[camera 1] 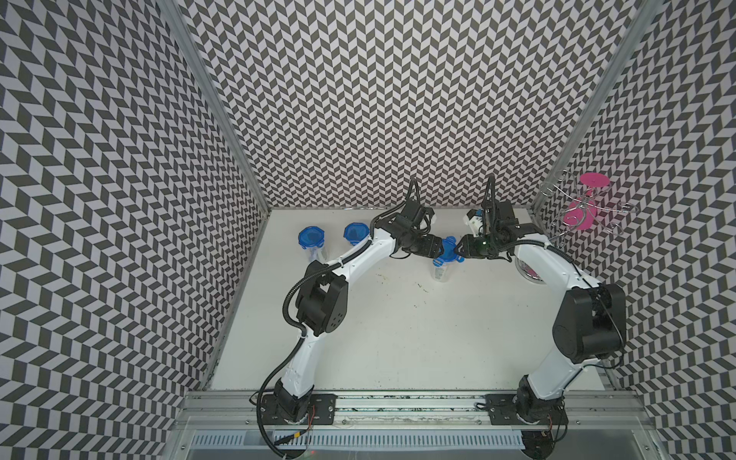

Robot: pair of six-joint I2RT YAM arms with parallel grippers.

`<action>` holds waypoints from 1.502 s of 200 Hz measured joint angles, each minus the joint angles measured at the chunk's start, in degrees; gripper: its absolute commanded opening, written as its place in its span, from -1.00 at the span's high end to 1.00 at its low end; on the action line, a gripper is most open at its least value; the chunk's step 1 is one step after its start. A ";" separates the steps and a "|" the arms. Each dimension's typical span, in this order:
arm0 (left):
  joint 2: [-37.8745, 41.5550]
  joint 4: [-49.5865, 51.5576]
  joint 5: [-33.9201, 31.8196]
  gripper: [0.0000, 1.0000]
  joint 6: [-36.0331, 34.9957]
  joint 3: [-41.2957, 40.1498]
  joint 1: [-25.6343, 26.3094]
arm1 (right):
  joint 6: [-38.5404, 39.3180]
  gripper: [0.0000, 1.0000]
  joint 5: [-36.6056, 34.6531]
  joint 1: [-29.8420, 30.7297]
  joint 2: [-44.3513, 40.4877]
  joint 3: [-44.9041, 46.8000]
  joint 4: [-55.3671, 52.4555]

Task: Pack away toiletry kits
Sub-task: Close the fastener on the container.

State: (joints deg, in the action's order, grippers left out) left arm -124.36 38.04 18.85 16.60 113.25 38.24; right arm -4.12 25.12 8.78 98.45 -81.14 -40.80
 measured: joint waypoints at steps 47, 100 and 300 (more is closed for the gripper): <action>0.11 -0.24 0.52 -0.11 0.15 -0.20 0.04 | 0.46 0.42 -1.90 0.04 0.15 -1.11 -1.27; 2.08 -1.97 2.86 0.21 1.44 -3.50 0.04 | 1.38 0.35 -2.60 0.04 0.17 -1.60 -2.03; 3.45 -3.39 7.17 0.38 3.91 -5.81 0.57 | 1.53 0.42 0.15 0.04 4.20 -5.70 -1.05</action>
State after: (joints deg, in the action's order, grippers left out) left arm -120.90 34.65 26.02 20.51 107.44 38.81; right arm -2.59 25.28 8.82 102.65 -86.85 -41.85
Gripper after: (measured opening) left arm 0.310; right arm 0.291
